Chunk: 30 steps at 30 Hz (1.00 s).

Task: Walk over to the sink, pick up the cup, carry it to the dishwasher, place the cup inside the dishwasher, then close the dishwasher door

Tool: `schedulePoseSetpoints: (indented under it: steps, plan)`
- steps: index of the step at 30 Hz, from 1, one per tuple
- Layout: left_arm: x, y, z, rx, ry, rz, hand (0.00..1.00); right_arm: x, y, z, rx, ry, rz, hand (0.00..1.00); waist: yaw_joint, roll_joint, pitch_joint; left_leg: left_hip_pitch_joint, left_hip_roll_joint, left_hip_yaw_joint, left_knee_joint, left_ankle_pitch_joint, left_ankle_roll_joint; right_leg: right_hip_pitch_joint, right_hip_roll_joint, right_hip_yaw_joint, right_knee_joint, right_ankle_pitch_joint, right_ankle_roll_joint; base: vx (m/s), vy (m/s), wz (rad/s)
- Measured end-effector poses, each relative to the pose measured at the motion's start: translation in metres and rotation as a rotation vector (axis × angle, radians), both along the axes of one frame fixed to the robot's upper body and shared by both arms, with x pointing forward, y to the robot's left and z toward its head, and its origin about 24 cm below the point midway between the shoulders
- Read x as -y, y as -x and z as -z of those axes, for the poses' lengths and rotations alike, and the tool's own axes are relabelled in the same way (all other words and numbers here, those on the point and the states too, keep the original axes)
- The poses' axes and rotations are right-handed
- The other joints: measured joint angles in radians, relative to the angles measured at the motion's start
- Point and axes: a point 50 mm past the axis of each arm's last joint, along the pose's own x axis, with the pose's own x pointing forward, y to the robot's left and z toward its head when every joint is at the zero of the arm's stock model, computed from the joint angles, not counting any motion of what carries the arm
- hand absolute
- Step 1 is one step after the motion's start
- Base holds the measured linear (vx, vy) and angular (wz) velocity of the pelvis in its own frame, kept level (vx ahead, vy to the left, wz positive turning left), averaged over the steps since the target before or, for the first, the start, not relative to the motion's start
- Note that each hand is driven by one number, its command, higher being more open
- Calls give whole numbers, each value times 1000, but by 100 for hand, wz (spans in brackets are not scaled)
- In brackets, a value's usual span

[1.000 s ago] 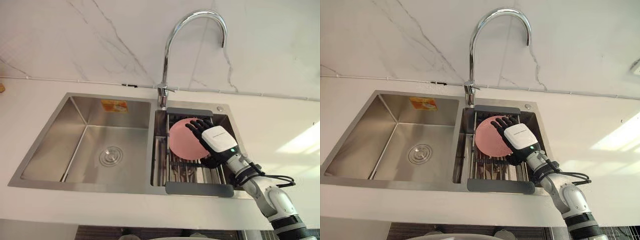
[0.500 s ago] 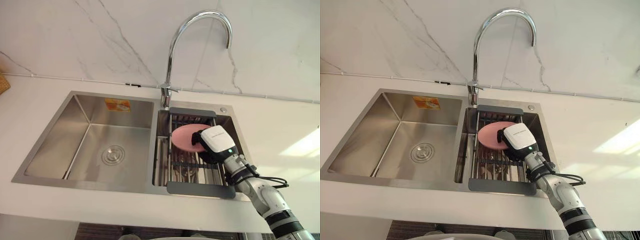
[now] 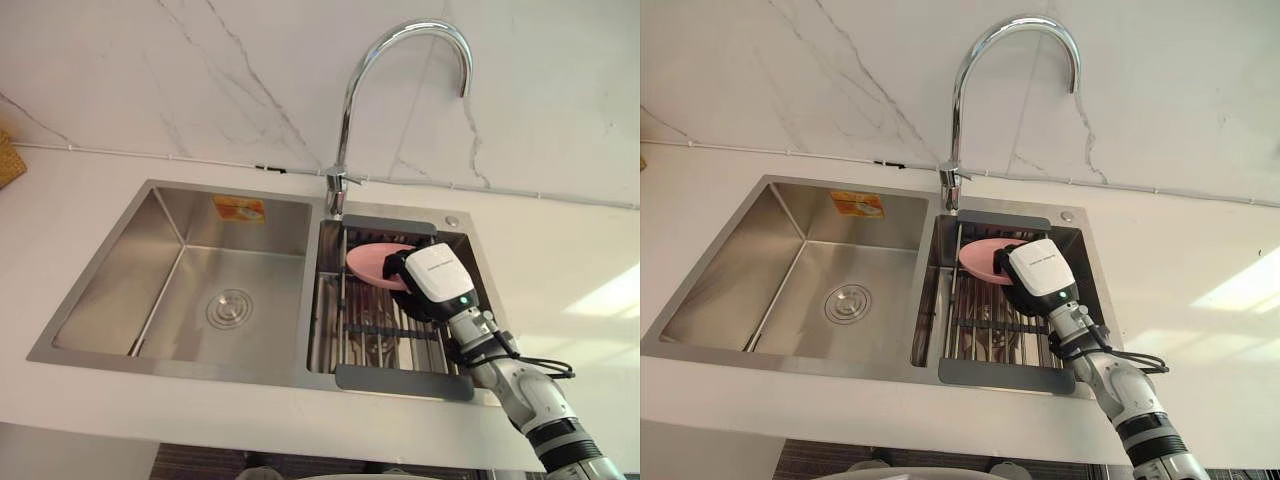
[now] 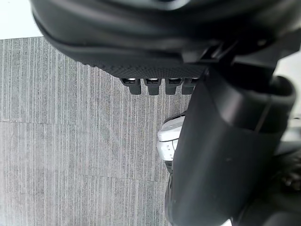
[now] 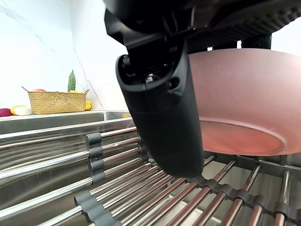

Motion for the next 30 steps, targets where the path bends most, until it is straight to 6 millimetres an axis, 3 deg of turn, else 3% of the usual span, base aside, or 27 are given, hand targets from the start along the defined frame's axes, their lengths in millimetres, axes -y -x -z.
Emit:
schedulePoseSetpoints:
  steps: [7, 12, 16, 20, 26, 29, 30]
  plan:
    - [2, 2, 0, 3, 3, -5, 100, 9, 5, -24, 124, -217, 17, 0, -4, 6, 3, 3, 2, 6, 0, -1, -1, 0, 2, 6, 0, 1, 0, 0, 0, -1]
    - [4, 5, 1, 10, 8, -22, 100, 20, 12, -73, 369, -515, 51, 0, -12, 11, 5, 9, 3, 14, 0, -1, -2, 0, 4, 15, -1, 2, -1, 0, 0, -5]
    - [7, 7, 1, 8, 15, -26, 100, 25, 23, -94, 505, -631, 72, 0, -23, 12, 4, 10, 3, 23, 0, -6, -1, 0, 5, 24, -8, 6, -1, -6, 0, -7]
    - [8, 8, 1, 7, 17, -26, 100, 34, 36, -98, 559, -634, 125, 0, -29, 13, 4, 11, 3, 25, 0, -7, -1, -1, 6, 26, -10, 8, -1, 1, -1, -1]
    - [7, 6, 1, 11, 18, -30, 100, 59, 40, -94, 610, -651, 360, 0, -25, 5, 7, 2, 2, 71, 4, -9, 0, -53, 3, 75, 19, 13, -6, -23, 2, -24]
    - [1, 2, -1, 17, 11, -63, 100, 77, 47, -92, 658, -677, 508, 0, -30, -18, 22, -23, -2, 136, 22, -25, -4, -116, 5, 138, 22, 34, -10, -58, 0, -58]
    - [-2, 2, -2, 13, 10, -114, 100, 87, 54, -88, 675, -695, 584, 0, -45, -38, 33, -34, -5, 148, 39, -35, 3, -132, 2, 145, 27, 34, -10, -56, -11, -34]
